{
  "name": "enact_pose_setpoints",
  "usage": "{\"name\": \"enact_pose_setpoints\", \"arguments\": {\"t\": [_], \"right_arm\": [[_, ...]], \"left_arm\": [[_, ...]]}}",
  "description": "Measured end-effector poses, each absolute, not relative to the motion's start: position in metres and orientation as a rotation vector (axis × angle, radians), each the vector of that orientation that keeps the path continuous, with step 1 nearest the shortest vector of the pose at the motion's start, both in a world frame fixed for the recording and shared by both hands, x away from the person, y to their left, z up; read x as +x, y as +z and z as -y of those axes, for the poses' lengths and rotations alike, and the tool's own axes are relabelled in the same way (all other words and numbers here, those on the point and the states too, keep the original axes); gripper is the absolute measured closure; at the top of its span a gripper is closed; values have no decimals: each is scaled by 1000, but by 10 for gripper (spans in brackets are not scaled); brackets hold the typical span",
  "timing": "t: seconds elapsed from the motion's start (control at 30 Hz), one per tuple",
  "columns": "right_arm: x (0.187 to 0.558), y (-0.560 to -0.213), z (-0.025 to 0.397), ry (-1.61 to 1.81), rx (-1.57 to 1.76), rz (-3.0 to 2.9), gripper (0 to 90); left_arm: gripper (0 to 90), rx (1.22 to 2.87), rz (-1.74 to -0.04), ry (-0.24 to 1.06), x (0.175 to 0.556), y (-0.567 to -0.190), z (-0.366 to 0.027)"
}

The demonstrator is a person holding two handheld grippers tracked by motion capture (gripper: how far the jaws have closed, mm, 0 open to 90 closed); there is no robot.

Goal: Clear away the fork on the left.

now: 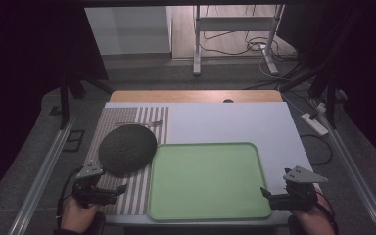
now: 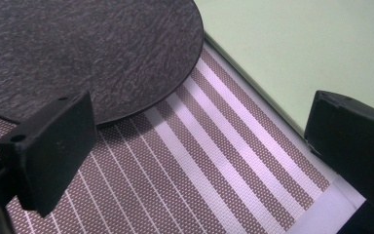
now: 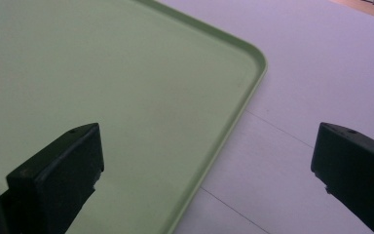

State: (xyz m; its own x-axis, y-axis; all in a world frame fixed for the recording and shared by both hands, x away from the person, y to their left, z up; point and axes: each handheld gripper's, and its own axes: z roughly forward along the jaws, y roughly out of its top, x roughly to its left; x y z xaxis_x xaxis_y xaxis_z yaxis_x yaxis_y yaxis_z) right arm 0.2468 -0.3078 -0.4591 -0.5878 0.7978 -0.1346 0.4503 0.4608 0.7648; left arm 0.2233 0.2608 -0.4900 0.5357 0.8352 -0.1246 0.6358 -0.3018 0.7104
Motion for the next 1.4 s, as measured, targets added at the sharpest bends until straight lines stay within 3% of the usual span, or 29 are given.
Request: {"name": "enact_pose_setpoints", "arguments": {"t": [0.9,1.4], "right_arm": [[247,-460,304,940,1006,-2270,0],[247,-461,304,937,1006,-2272,0]], "left_arm": [[0,2019,-1203,230,231,-492,-268],[0,2025,-1176,243,244,-491,-264]]}}
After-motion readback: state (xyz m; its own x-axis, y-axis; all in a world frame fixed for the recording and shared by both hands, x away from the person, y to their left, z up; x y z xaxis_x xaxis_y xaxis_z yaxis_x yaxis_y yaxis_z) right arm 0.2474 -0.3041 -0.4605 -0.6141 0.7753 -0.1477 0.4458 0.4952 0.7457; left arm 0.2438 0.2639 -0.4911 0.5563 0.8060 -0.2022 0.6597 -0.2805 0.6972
